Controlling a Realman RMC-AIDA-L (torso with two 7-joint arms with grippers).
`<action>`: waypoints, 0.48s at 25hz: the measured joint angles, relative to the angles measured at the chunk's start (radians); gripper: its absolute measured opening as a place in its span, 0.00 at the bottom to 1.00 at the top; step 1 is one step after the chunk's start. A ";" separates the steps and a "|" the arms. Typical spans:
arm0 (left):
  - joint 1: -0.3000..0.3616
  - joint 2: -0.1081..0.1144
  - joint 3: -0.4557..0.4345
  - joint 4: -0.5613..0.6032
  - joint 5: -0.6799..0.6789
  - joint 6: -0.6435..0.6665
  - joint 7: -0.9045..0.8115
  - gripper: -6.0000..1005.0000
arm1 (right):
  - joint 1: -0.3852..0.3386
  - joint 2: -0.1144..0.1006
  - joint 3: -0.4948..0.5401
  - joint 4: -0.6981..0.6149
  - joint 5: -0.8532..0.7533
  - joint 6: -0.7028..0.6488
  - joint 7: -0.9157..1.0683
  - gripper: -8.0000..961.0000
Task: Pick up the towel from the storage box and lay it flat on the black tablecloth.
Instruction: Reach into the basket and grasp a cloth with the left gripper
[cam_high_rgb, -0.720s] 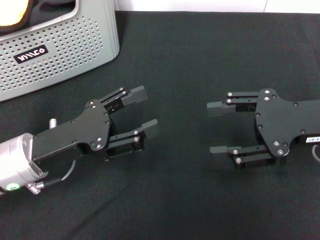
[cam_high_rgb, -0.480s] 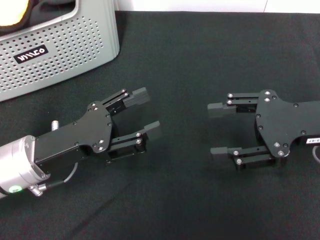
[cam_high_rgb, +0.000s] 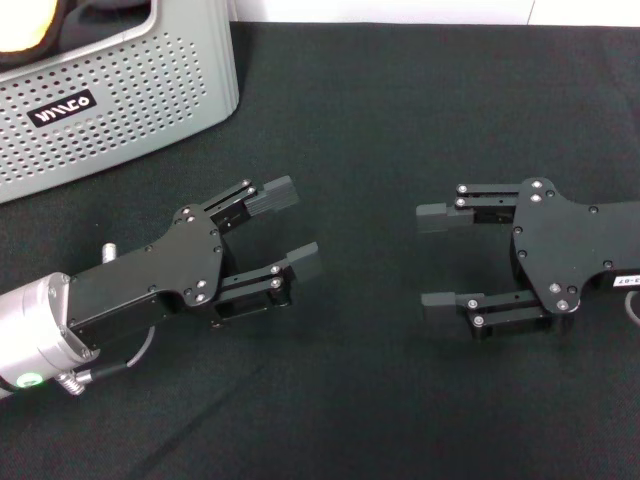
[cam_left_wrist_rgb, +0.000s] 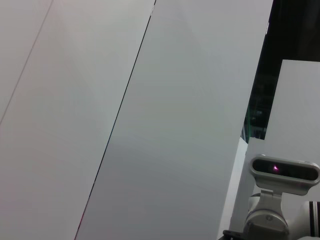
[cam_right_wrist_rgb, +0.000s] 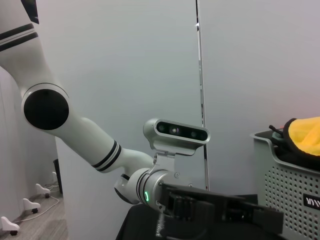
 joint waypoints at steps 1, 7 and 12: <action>0.000 0.000 0.000 0.000 0.000 0.000 0.000 0.88 | 0.000 0.000 0.000 0.000 0.000 0.000 0.000 0.77; 0.002 0.001 0.000 0.000 0.001 -0.002 -0.020 0.88 | -0.005 0.000 0.000 0.002 0.001 -0.008 0.000 0.77; 0.008 -0.006 -0.037 -0.012 -0.019 -0.009 -0.018 0.88 | -0.007 0.000 0.009 0.034 0.038 -0.025 -0.027 0.77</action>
